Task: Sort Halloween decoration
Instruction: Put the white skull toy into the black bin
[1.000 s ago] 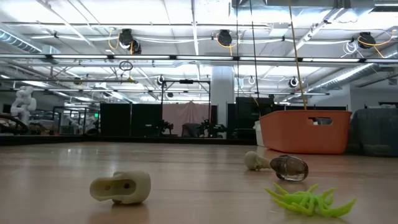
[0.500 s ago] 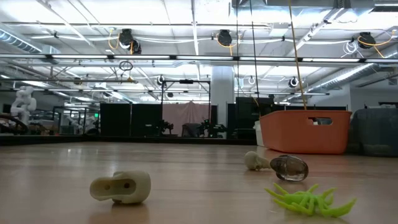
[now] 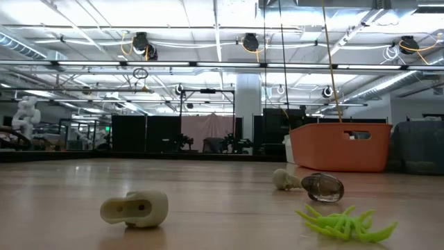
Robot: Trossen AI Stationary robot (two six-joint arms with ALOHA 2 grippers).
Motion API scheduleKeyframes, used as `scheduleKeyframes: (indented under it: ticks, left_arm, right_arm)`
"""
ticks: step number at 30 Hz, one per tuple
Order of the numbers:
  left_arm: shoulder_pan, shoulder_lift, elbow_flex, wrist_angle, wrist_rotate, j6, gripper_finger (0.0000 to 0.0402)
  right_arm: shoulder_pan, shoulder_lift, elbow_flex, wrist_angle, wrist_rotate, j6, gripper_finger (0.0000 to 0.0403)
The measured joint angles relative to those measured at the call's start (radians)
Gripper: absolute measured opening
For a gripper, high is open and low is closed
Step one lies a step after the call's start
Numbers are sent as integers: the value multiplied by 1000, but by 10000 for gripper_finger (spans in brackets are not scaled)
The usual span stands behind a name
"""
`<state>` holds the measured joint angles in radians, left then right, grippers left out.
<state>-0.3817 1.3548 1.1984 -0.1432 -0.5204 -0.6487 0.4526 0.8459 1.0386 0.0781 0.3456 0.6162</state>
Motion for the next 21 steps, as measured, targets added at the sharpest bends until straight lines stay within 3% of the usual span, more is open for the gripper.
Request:
scheduleKeyframes:
  ticks: [10, 21]
  left_arm:
    - [-30, 0, 0, -43, 23, 0, 164]
    - [29, 0, 0, -152, 23, -5, 164]
  right_arm:
    - [-2, -47, 3, -133, 128, -78, 0]
    - [-56, -40, 259, -871, 288, 185, 0]
